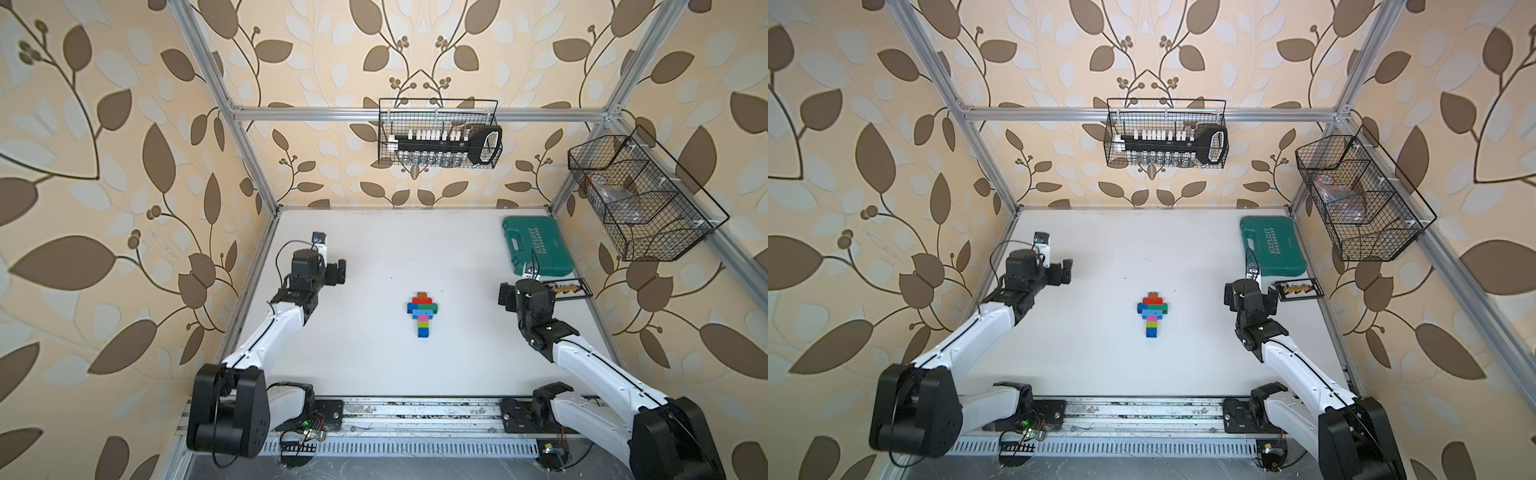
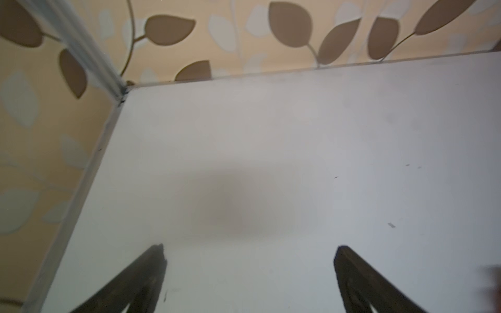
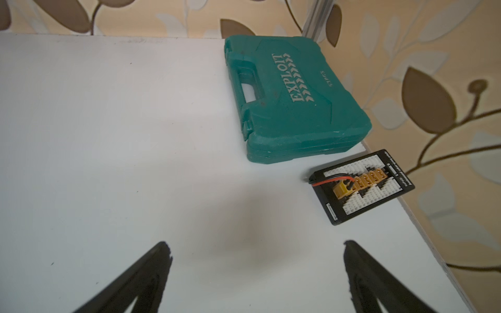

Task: Assemble a spoon with lego
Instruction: Reset both arms

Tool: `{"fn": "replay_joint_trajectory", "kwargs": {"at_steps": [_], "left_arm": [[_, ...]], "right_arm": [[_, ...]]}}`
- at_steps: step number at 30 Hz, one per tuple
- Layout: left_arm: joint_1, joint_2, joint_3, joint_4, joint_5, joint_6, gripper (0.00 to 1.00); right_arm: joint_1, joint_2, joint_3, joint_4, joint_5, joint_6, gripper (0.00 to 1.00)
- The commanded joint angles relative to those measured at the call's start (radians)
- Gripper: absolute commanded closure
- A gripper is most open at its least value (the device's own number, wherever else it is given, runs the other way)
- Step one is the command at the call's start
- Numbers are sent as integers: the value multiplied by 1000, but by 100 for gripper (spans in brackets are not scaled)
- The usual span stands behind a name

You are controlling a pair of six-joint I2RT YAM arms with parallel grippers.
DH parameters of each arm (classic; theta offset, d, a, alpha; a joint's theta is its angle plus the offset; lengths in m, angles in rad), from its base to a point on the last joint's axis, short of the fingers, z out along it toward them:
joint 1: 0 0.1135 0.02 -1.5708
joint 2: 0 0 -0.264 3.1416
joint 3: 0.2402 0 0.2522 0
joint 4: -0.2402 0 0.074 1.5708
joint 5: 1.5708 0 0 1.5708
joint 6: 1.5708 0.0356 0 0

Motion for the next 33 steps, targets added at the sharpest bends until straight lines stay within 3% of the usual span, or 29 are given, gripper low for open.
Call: {"fn": "replay_joint_trajectory", "kwargs": {"at_steps": [1, 3, 7, 12, 13, 16, 18, 20, 24, 26, 27, 33], "left_arm": [[30, -112, -82, 206, -237, -16, 1], [39, -94, -138, 245, -260, -18, 1], [56, 58, -168, 371, -190, -55, 1], [62, 223, -177, 448, -172, -72, 1], [67, 213, -183, 454, -119, -55, 1], [92, 284, -287, 719, -36, -56, 1], [99, 382, -281, 807, -19, -40, 1], [128, 356, -240, 673, 37, -72, 1], [158, 375, -214, 648, 66, -86, 1], [161, 373, -214, 643, 68, -87, 1], [161, 374, -213, 640, 69, -87, 1], [161, 372, -214, 642, 71, -87, 1]], "right_arm": [[-18, 68, -57, 316, 103, -54, 2], [-45, 137, -59, 385, 94, -52, 2], [-69, 259, -56, 523, 99, -102, 2], [-109, 258, -86, 596, 13, -104, 2], [-109, 255, -95, 612, -2, -108, 2], [-117, 269, -164, 761, -58, -109, 2], [-118, 302, -168, 809, -77, -110, 2], [-118, 353, -154, 830, -120, -124, 2], [-114, 441, -107, 817, -229, -170, 2], [-116, 521, -94, 925, -238, -205, 2], [-125, 478, -75, 780, -251, -170, 2], [-165, 479, -55, 760, -292, -150, 2]]}}
